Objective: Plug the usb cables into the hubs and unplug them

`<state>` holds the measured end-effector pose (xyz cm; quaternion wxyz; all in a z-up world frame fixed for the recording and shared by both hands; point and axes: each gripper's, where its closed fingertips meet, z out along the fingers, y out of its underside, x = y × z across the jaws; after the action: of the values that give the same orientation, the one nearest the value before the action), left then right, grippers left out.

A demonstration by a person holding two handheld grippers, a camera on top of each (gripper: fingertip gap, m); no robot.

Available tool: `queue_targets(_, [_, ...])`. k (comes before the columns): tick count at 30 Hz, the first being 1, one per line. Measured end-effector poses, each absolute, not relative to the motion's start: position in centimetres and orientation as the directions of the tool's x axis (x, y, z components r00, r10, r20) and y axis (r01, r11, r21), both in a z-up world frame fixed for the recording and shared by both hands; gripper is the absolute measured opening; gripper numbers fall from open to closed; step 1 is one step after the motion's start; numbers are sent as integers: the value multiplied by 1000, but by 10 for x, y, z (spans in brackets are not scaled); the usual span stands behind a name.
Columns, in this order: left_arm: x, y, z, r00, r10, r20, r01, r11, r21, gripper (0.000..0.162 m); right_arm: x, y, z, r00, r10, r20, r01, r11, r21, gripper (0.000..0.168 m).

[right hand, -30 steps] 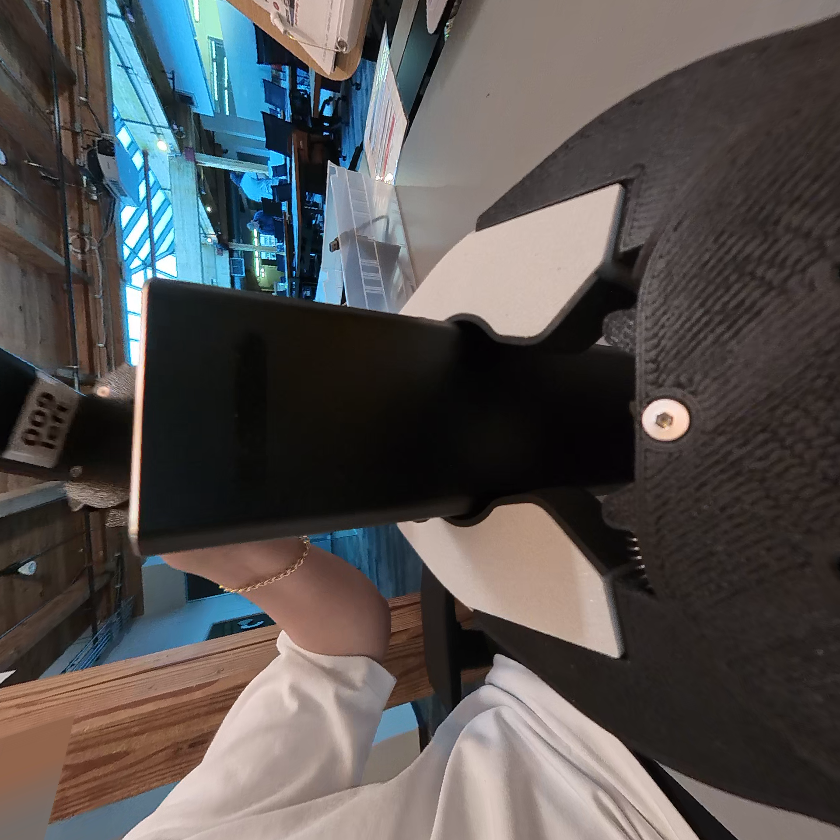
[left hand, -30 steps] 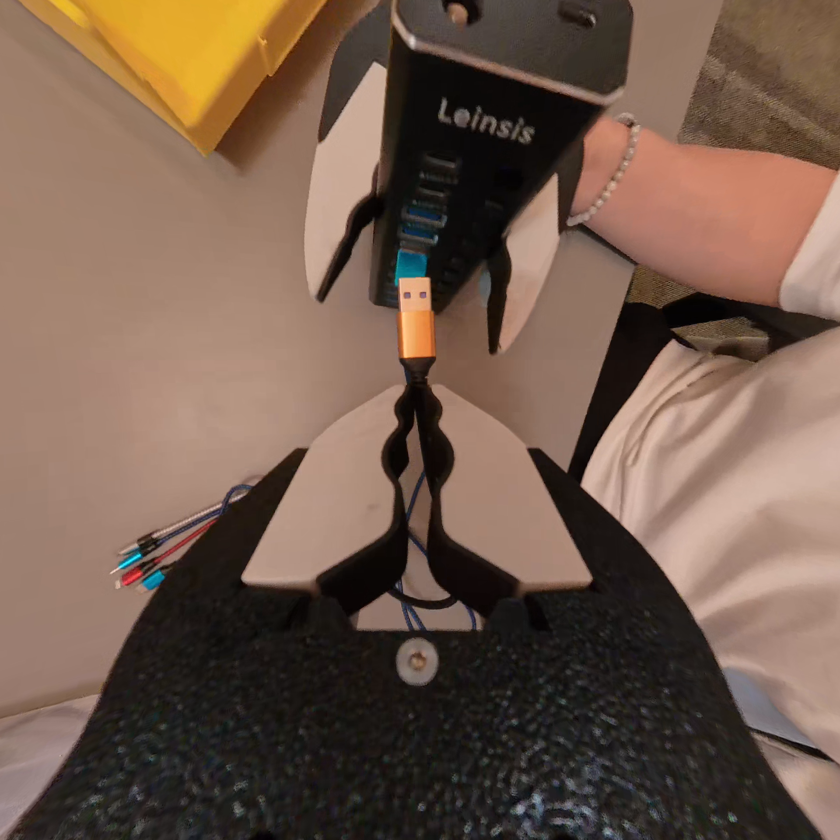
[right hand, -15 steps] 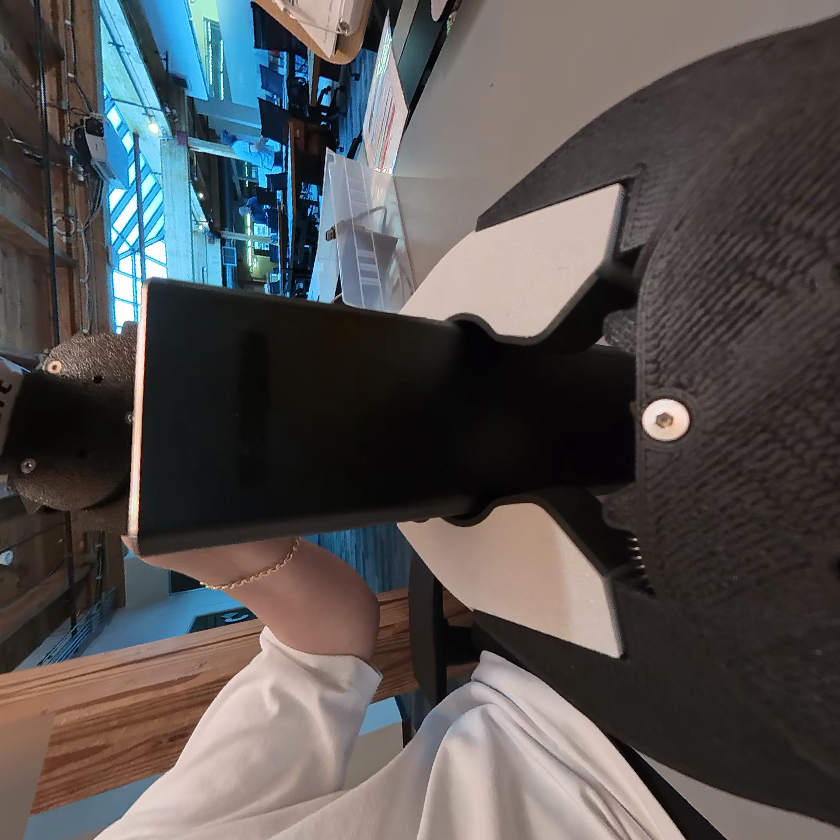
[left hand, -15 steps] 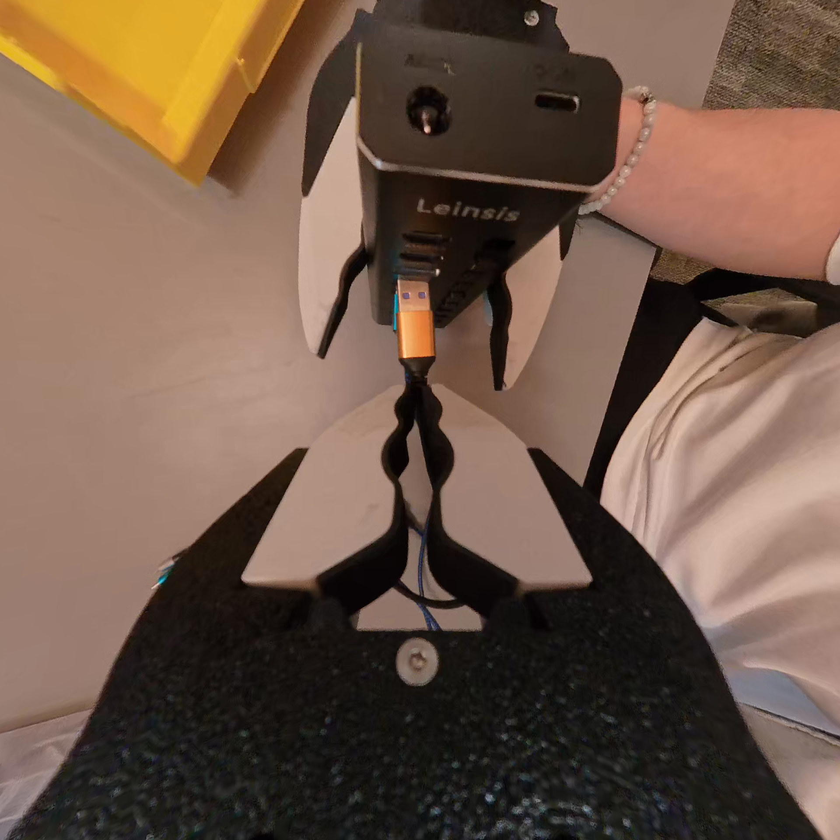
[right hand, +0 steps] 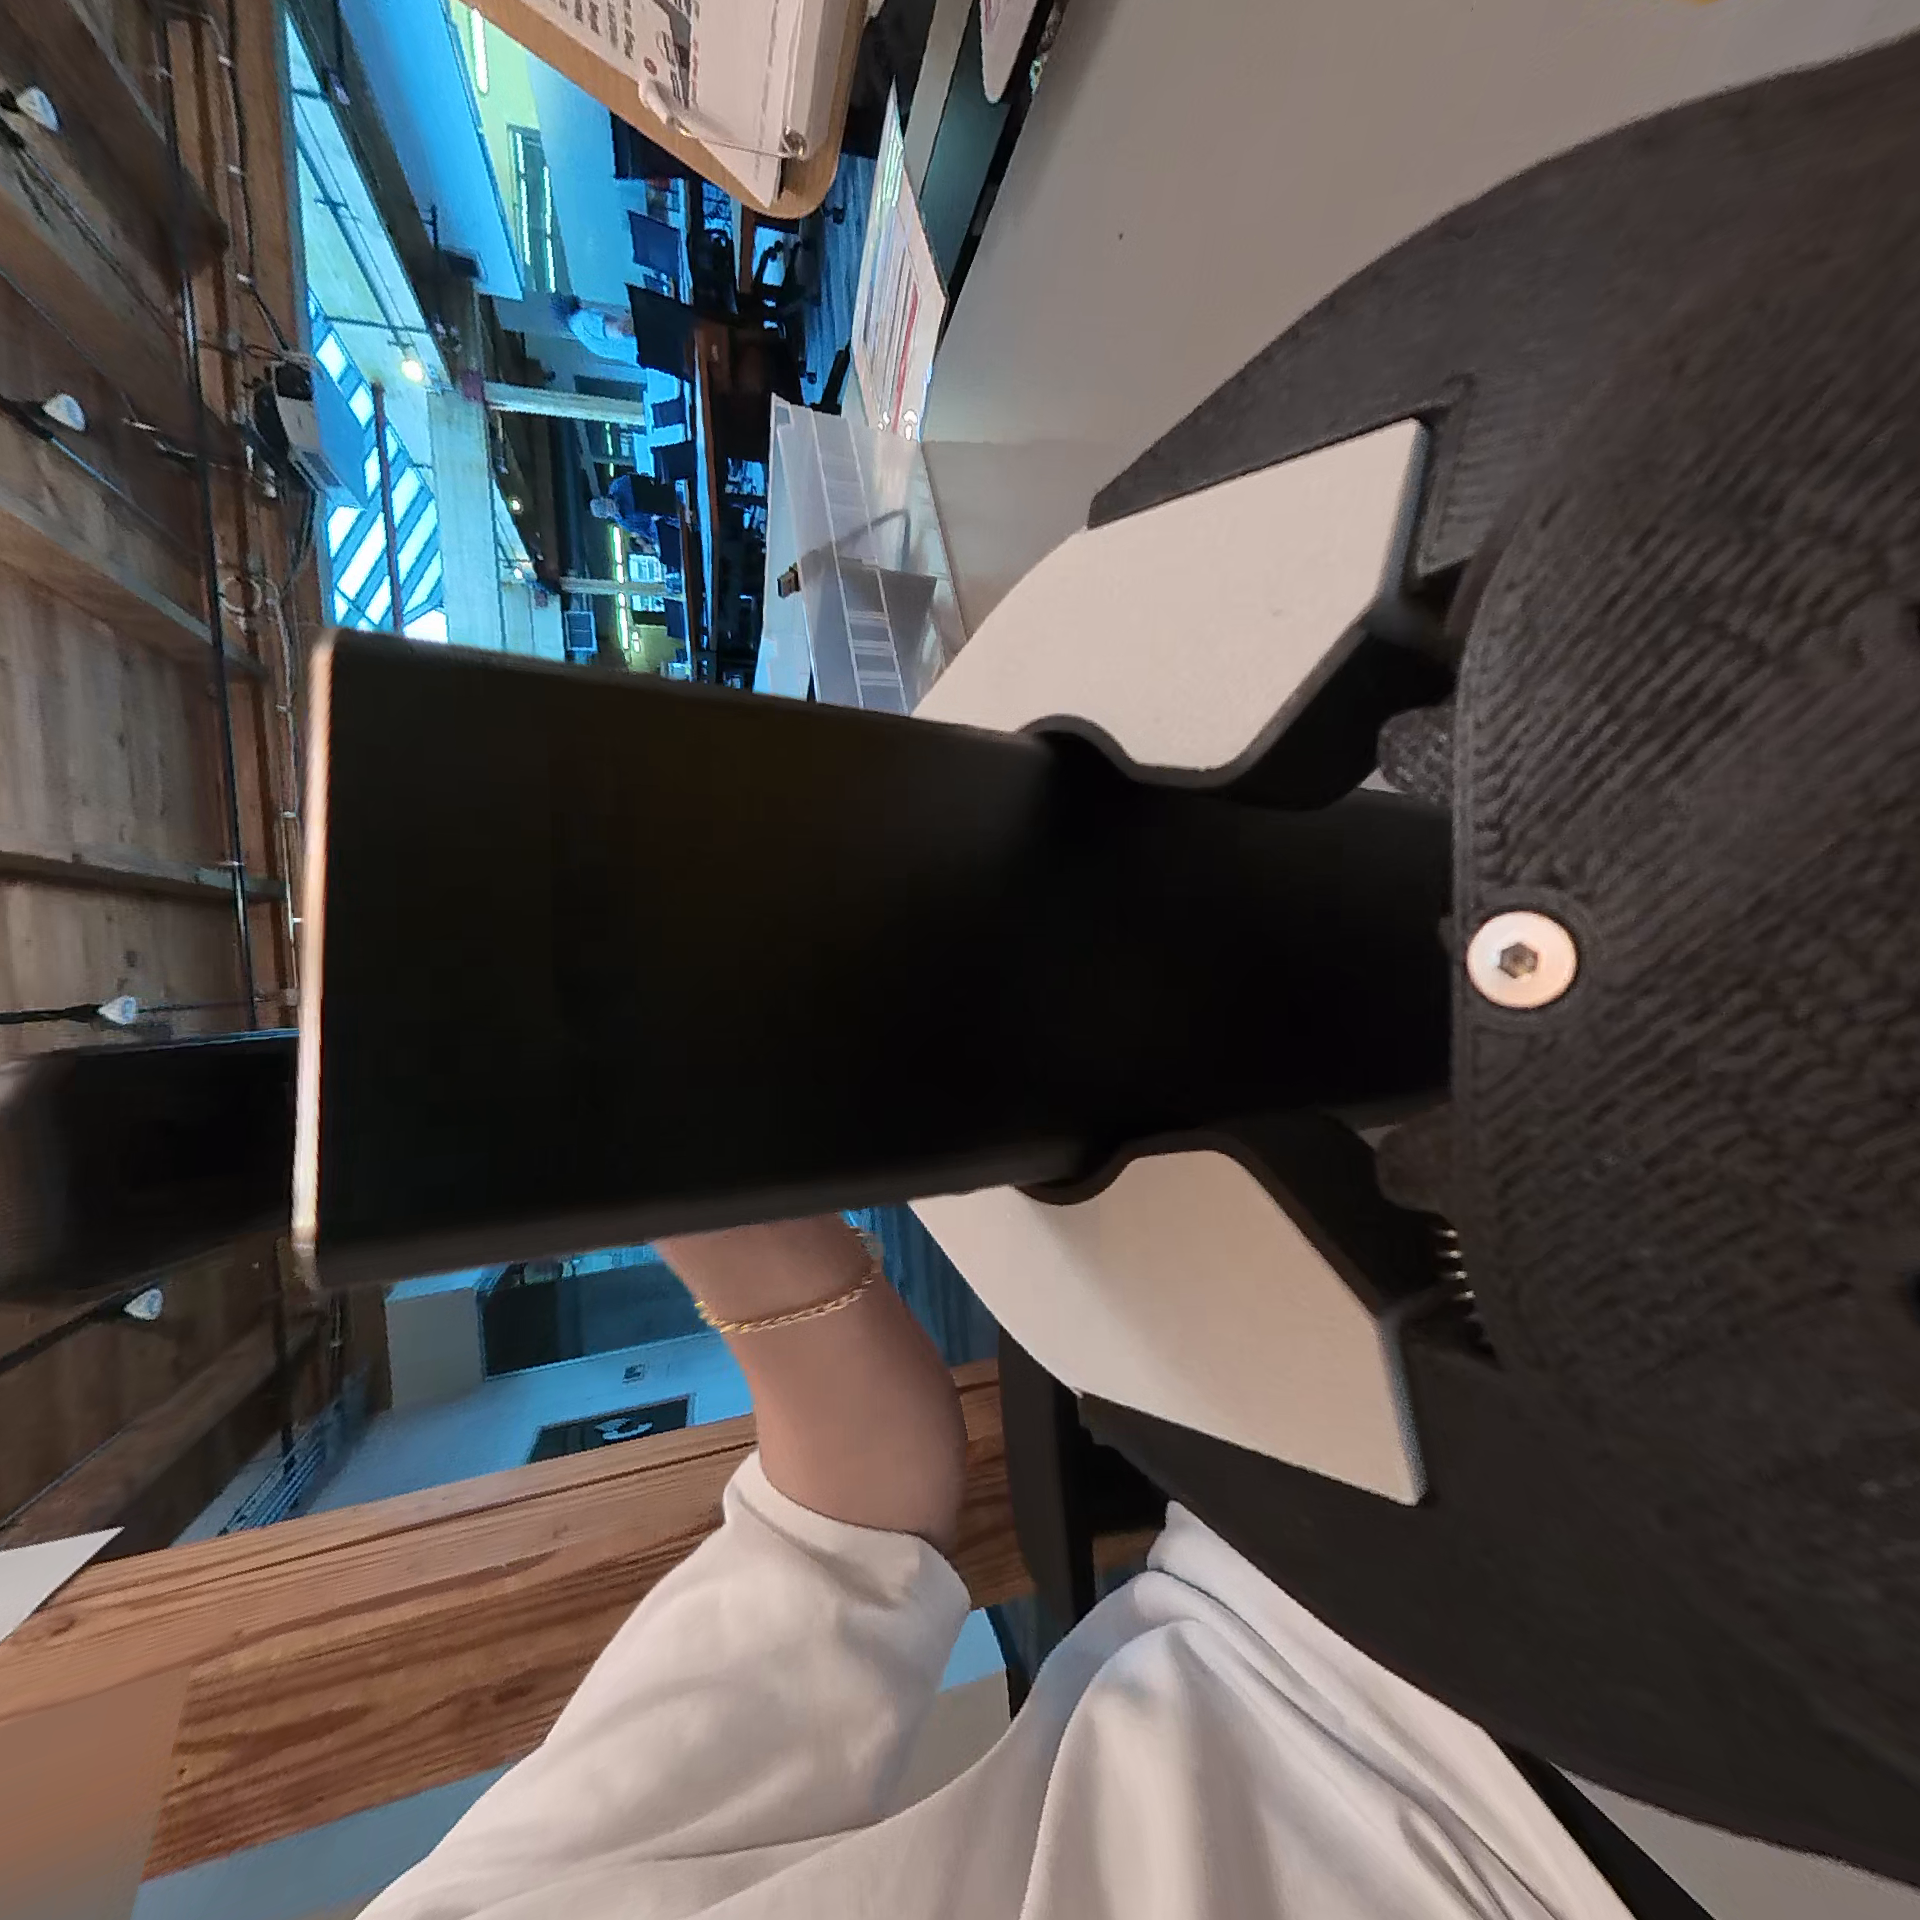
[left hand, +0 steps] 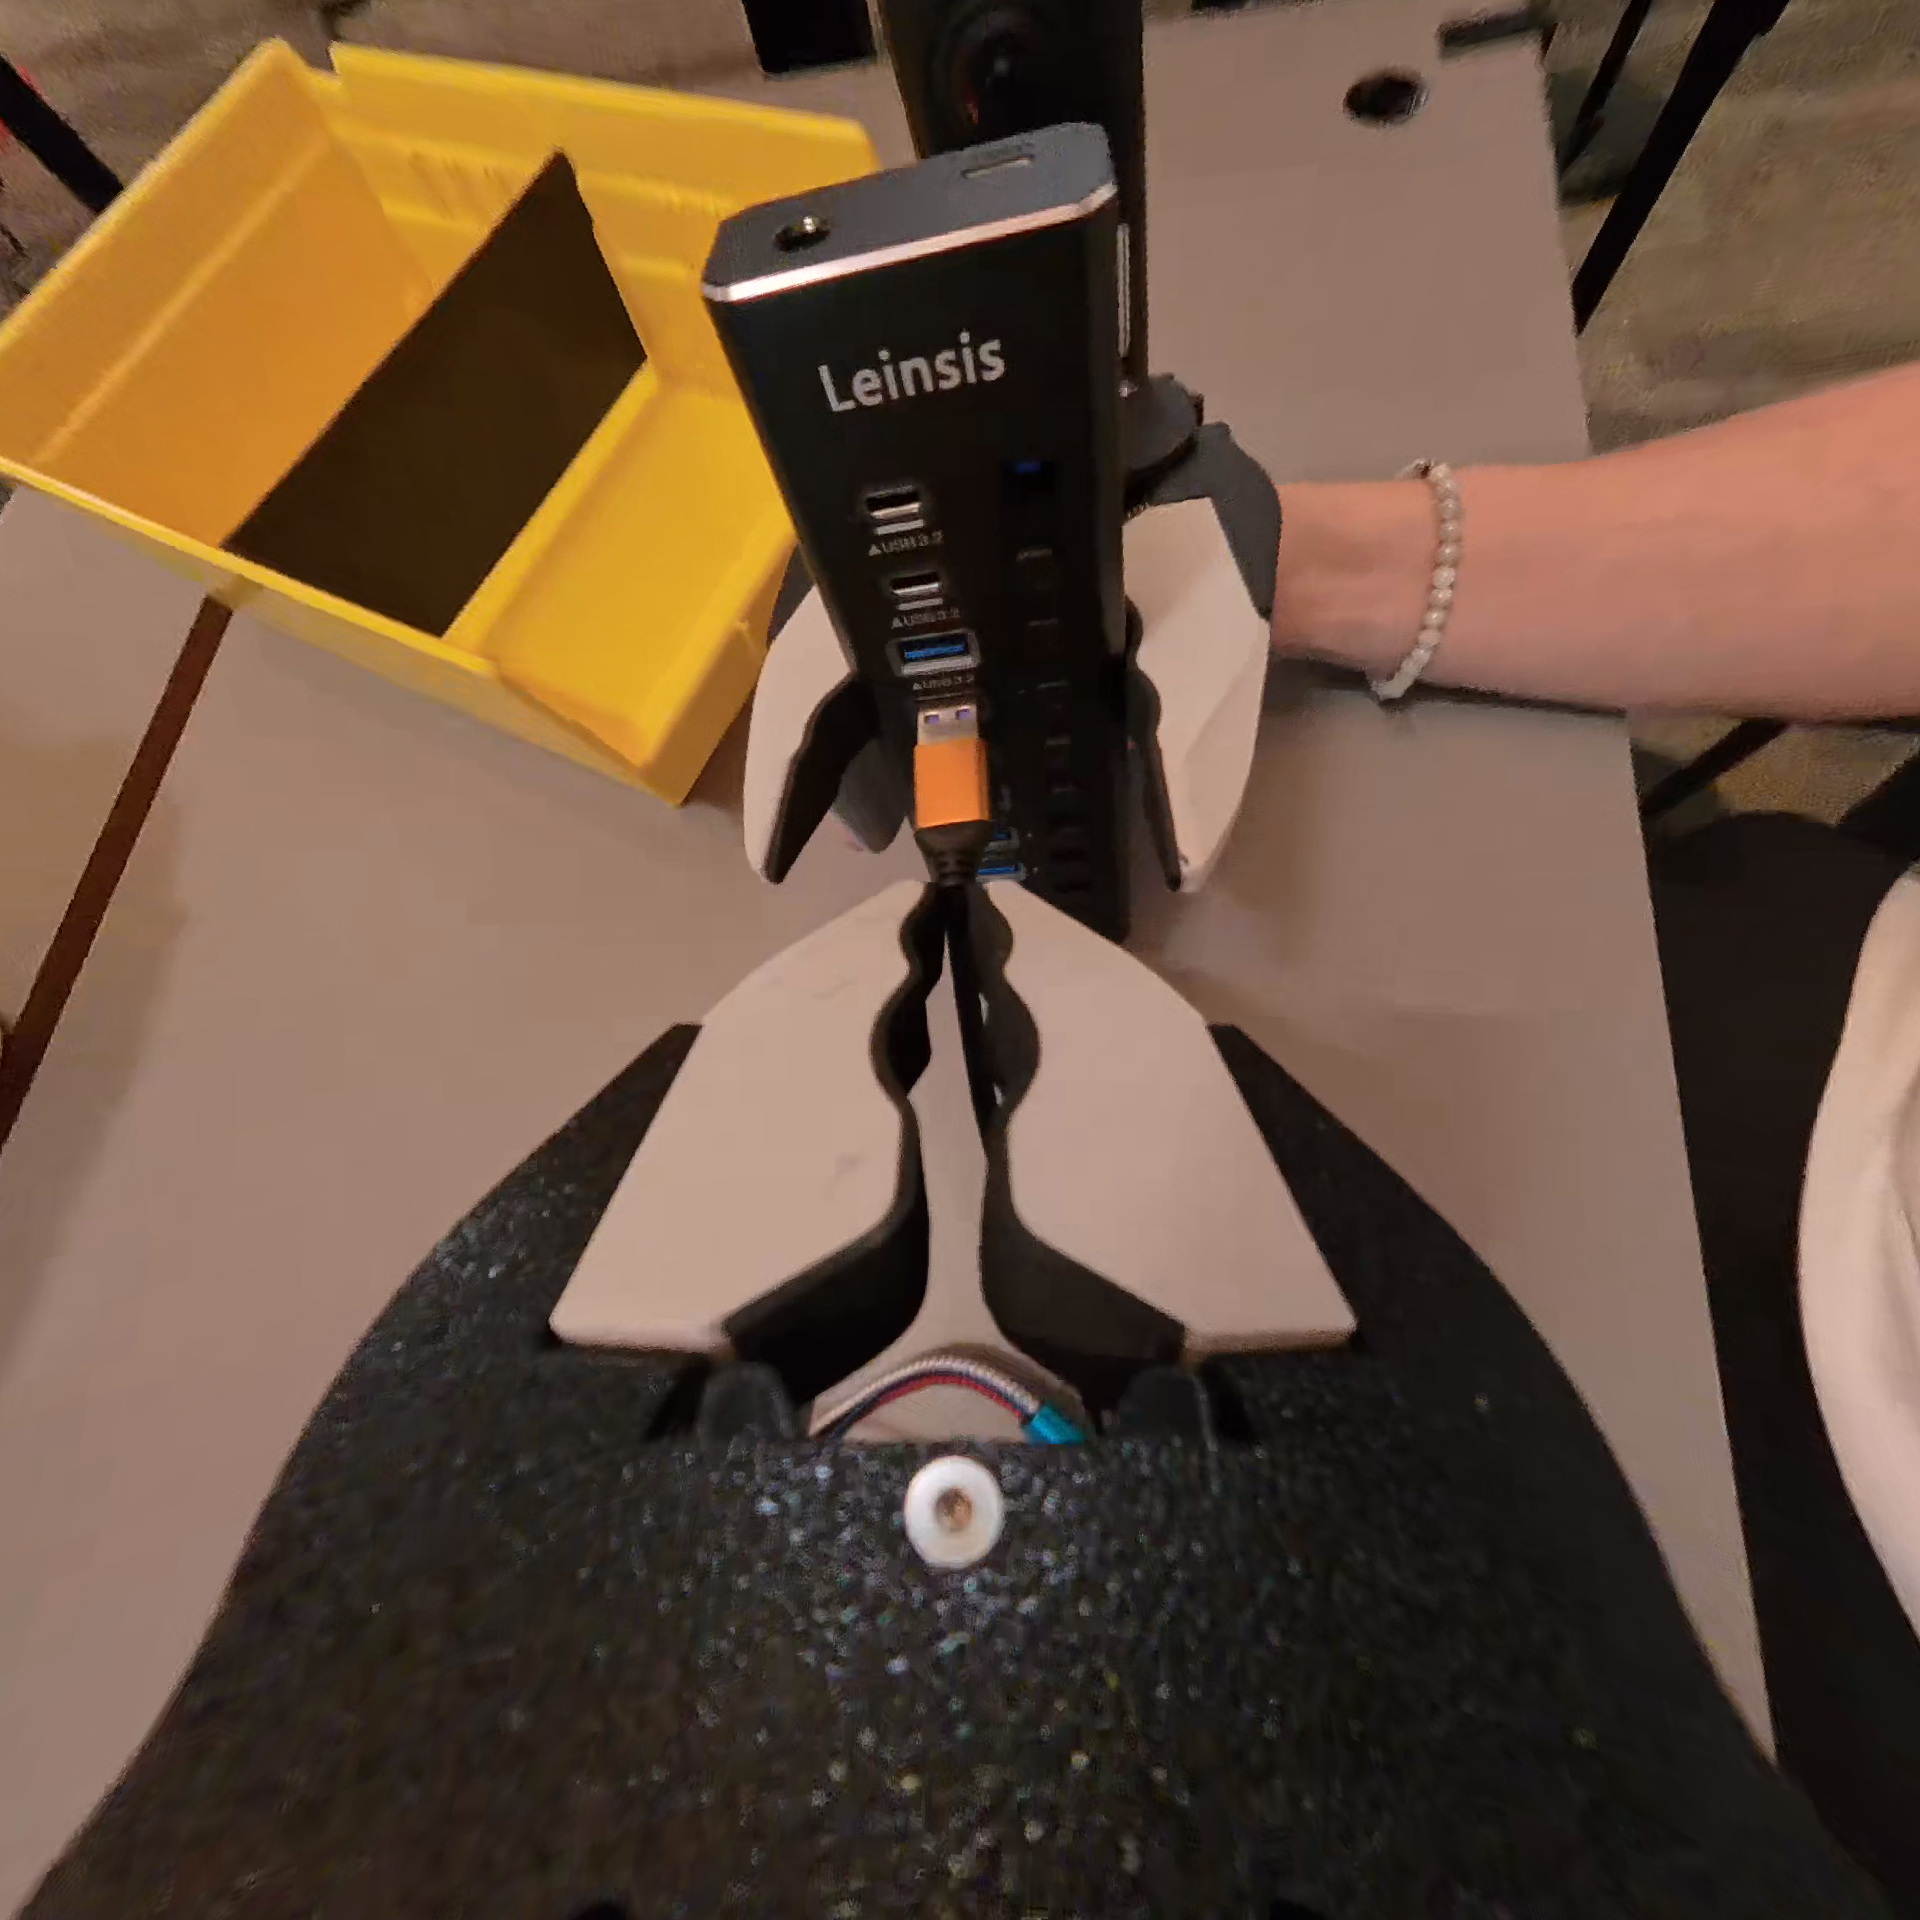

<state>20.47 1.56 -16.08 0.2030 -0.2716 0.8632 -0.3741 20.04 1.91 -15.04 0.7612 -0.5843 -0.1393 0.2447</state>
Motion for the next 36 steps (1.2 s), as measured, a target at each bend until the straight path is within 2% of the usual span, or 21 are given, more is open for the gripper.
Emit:
queue_targets(3, [201, 14, -161, -775, -629, -63, -297, 451, -842, 8, 199, 20, -151, 837, 542, -71, -204, 189, -961, 73])
queue_targets(7, [202, 14, -162, -757, -653, -12, -288, 350, -891, 9, 199, 21, -152, 837, 542, -75, -203, 181, -962, 73])
queue_targets(10, [204, 16, -170, -735, -678, -18, -319, 369, -873, 17, 197, 22, -153, 838, 541, -68, -190, 173, -966, 73])
queue_targets(15, [206, 7, -174, -738, -673, -53, -294, 392, -872, 12, 195, 23, -155, 840, 539, -59, -173, 162, -971, 73])
queue_targets(25, [209, 8, -171, -715, -699, -11, -301, 323, -897, 19, 197, 26, -156, 854, 516, -67, -168, 153, -974, 73])
queue_targets(29, [211, 8, -168, -704, -708, 44, -327, 269, -906, 14, 198, 27, -156, 859, 507, -68, -166, 150, -975, 73])
queue_targets(36, [211, 11, -168, -692, -722, 18, -331, 295, -896, 14, 198, 27, -156, 861, 504, -68, -167, 153, -974, 73])
